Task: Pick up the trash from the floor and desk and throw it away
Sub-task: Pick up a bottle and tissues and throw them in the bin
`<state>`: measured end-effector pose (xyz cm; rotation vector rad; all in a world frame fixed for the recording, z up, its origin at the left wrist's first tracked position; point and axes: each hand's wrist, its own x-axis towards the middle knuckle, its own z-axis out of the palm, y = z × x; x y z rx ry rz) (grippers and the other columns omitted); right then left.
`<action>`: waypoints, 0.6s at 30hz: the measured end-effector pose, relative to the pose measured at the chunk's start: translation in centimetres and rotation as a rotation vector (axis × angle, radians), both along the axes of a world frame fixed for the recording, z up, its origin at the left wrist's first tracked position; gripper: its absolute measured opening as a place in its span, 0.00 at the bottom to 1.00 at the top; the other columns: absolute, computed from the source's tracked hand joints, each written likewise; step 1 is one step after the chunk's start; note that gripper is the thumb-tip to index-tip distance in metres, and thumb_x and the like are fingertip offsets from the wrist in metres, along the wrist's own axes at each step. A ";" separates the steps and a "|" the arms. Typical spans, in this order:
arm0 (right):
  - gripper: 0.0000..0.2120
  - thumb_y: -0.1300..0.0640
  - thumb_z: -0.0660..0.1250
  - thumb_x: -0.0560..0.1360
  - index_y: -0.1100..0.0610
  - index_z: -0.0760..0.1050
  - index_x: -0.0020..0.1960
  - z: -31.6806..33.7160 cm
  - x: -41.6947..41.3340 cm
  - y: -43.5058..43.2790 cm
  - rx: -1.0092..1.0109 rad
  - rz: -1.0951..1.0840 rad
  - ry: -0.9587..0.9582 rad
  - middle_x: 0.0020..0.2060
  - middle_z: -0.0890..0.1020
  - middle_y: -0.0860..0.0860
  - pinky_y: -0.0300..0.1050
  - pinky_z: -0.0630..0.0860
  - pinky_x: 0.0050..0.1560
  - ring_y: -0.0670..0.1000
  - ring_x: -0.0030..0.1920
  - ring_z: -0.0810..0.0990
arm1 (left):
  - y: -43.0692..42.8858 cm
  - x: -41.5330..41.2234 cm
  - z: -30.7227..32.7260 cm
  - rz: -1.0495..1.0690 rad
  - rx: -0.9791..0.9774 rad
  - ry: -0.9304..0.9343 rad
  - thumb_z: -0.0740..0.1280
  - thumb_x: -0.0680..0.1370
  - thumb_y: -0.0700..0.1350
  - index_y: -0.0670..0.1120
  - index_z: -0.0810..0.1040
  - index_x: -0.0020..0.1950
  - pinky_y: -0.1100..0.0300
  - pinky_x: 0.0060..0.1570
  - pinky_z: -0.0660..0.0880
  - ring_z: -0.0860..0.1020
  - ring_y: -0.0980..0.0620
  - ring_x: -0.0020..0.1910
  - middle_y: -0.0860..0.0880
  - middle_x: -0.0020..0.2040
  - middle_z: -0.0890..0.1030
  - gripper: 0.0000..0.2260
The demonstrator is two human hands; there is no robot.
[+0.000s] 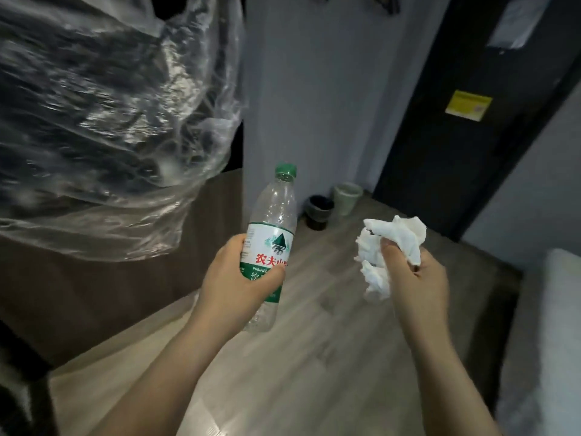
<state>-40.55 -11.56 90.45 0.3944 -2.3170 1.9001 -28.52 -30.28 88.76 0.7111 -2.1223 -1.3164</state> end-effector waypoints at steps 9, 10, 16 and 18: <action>0.11 0.45 0.64 0.72 0.50 0.80 0.41 -2.9 -1.3 12.0 0.060 -0.375 -0.050 0.35 0.83 0.50 0.50 0.78 0.38 0.50 0.36 0.82 | 9.2 -8.6 -3.4 -0.333 0.046 -0.075 0.70 0.60 0.57 0.58 0.73 0.43 0.70 0.28 0.70 0.77 0.64 0.37 0.56 0.39 0.79 0.14; 0.10 0.45 0.64 0.73 0.50 0.80 0.41 -3.5 -1.2 12.3 0.067 -0.396 -0.061 0.34 0.83 0.48 0.48 0.77 0.38 0.48 0.36 0.82 | 9.4 -9.1 -3.9 -0.361 0.054 -0.094 0.70 0.60 0.58 0.58 0.73 0.43 0.69 0.29 0.69 0.77 0.63 0.37 0.56 0.40 0.79 0.15; 0.10 0.50 0.65 0.76 0.52 0.78 0.38 -6.6 0.2 11.3 0.072 -0.544 -0.114 0.33 0.82 0.46 0.27 0.70 0.28 0.38 0.30 0.78 | 7.9 -10.7 -6.6 -0.516 0.066 -0.159 0.70 0.60 0.58 0.59 0.73 0.44 0.68 0.30 0.70 0.78 0.64 0.38 0.57 0.42 0.80 0.15; 0.10 0.52 0.65 0.76 0.51 0.77 0.36 -7.3 0.7 10.0 0.074 -0.581 -0.123 0.30 0.81 0.46 0.26 0.68 0.27 0.37 0.29 0.76 | 6.4 -11.0 -7.3 -0.558 0.058 -0.181 0.70 0.60 0.58 0.60 0.73 0.44 0.71 0.29 0.69 0.78 0.63 0.38 0.57 0.42 0.80 0.15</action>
